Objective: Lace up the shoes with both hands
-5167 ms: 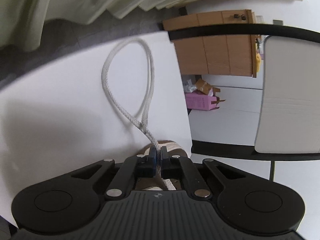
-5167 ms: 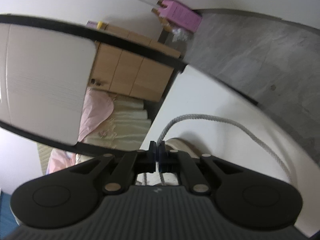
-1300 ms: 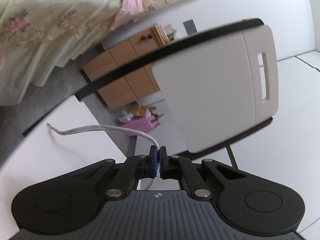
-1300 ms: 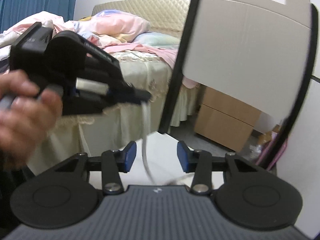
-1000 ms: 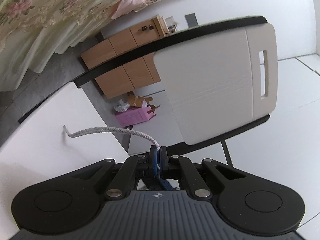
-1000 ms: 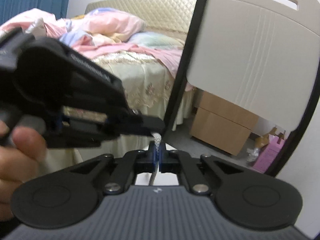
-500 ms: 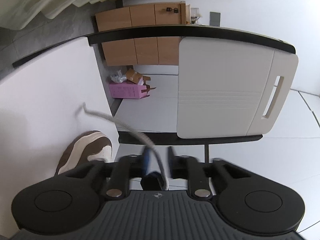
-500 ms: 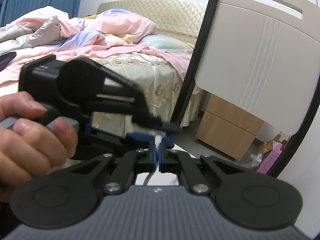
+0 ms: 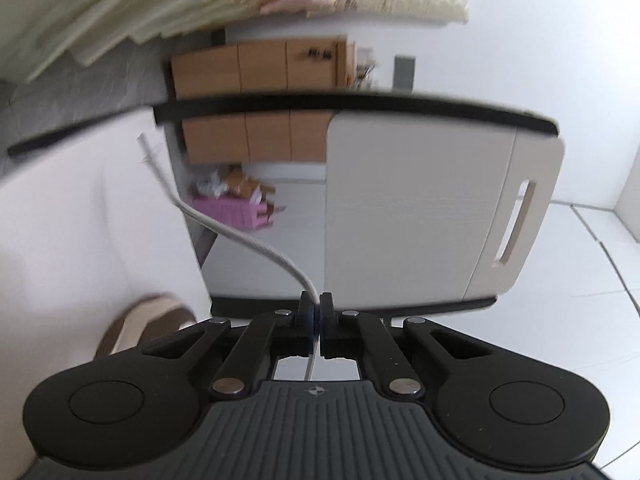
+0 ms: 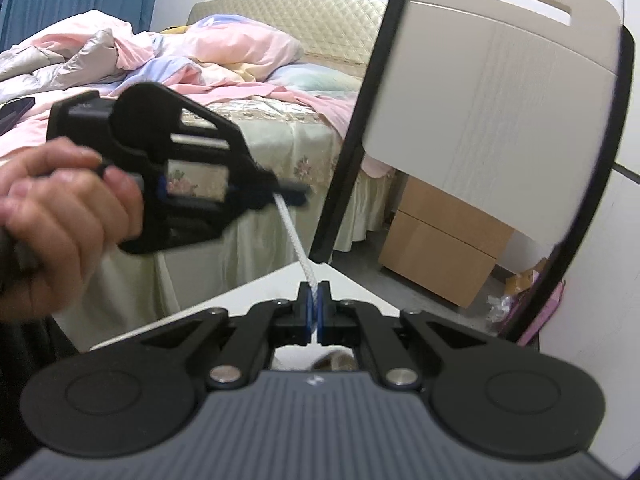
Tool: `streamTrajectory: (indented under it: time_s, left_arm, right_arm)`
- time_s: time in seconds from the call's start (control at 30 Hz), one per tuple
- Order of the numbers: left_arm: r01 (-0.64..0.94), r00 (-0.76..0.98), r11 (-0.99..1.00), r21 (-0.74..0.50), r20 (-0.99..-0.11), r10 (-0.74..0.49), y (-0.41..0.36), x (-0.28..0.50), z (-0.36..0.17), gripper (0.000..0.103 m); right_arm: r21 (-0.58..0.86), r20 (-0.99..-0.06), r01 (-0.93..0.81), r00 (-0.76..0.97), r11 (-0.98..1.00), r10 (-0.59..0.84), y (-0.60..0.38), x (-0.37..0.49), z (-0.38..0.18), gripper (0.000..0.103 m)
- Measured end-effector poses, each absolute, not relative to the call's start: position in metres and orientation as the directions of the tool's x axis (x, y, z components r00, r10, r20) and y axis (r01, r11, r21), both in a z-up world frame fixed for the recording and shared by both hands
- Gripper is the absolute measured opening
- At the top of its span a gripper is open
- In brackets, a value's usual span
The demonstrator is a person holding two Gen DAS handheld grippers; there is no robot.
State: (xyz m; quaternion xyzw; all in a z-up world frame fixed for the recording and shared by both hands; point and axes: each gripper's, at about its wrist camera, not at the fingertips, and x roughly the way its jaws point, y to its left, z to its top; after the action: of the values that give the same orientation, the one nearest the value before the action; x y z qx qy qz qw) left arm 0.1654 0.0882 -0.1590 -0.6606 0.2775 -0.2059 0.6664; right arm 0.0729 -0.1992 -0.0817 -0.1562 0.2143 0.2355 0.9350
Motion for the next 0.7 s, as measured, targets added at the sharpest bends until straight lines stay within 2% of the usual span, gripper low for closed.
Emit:
streamTrajectory:
  time_s: [0.2, 0.47, 0.7]
  left_arm:
    - [-0.057, 0.816, 0.054, -0.997, -0.077, -0.573, 0.107, 0.162, -0.145, 0.002]
    - [-0.022, 0.828, 0.120, -0.992, -0.086, -0.555, 0.108, 0.157, -0.129, 0.002]
    - [0.031, 0.815, 0.337, -0.941, -0.171, -0.553, 0.087, 0.153, -0.111, 0.002]
  right_arm:
    - [-0.231, -0.491, -0.446, 0.821, 0.864, 0.292, -0.222, 0.070, -0.090, 0.002]
    - [-0.253, -0.544, -0.411, 0.809, 0.876, 0.222, -0.245, 0.065, -0.108, 0.003]
    - [-0.140, -0.595, -0.448, 0.751, 0.883, 0.287, -0.260, 0.061, -0.119, 0.005]
